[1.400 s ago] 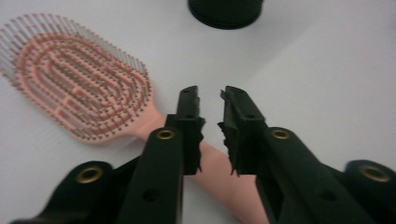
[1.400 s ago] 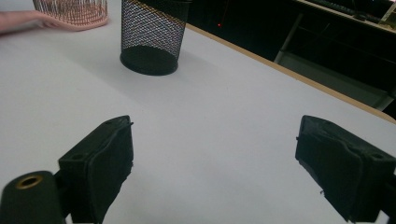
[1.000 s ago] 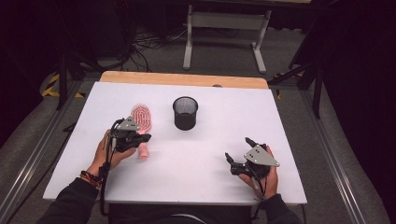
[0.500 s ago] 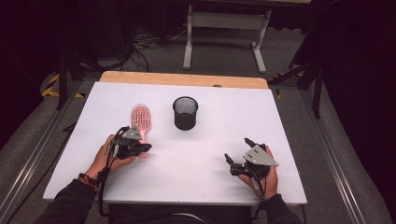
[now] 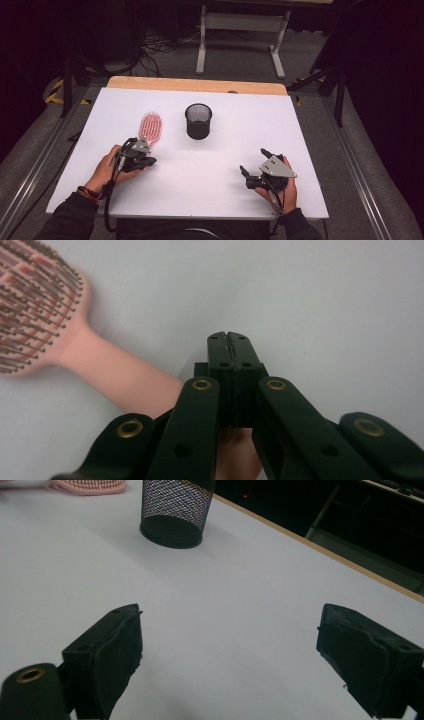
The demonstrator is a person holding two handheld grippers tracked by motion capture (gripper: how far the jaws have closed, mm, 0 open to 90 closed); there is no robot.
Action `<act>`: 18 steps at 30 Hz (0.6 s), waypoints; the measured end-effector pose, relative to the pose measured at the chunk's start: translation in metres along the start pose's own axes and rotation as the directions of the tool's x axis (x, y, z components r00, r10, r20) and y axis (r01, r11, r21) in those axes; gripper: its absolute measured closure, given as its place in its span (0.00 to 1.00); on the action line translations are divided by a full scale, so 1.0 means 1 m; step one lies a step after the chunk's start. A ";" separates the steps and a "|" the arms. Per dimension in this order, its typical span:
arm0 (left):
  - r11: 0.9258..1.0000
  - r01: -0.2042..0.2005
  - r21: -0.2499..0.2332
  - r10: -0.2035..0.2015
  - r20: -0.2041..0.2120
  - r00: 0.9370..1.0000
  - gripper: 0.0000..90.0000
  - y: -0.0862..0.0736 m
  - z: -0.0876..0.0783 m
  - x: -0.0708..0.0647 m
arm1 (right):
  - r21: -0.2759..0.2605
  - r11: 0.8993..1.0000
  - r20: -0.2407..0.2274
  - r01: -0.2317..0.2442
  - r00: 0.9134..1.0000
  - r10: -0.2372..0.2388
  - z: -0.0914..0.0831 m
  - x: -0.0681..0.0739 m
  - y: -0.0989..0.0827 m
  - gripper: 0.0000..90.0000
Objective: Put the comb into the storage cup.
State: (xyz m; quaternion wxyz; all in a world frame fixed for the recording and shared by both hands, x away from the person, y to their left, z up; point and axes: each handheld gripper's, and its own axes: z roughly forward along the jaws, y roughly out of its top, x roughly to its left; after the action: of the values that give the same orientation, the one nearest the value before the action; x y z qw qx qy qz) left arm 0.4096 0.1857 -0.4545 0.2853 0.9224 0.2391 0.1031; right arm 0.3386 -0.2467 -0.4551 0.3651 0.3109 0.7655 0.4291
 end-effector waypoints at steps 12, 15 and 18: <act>0.997 0.073 0.017 -0.073 -0.022 0.997 1.00 -0.033 -0.016 0.020 | 0.015 1.000 -0.008 -0.009 1.000 0.009 0.001 0.000 -0.001 0.13; 0.996 0.088 0.016 -0.087 -0.038 0.995 1.00 -0.039 -0.019 0.024 | 0.012 1.000 -0.008 -0.009 1.000 0.010 0.002 0.000 -0.001 0.13; 0.995 0.098 0.011 -0.097 -0.031 0.995 1.00 -0.043 -0.021 0.027 | 0.014 1.000 -0.009 -0.012 1.000 0.012 0.002 0.001 -0.001 0.13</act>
State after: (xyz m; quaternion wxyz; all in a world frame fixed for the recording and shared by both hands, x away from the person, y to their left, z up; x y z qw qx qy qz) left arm 0.4099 0.2401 -0.4605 0.2805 0.9097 0.2888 0.1016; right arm 0.3394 -0.2456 -0.4567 0.3568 0.3159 0.7684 0.4271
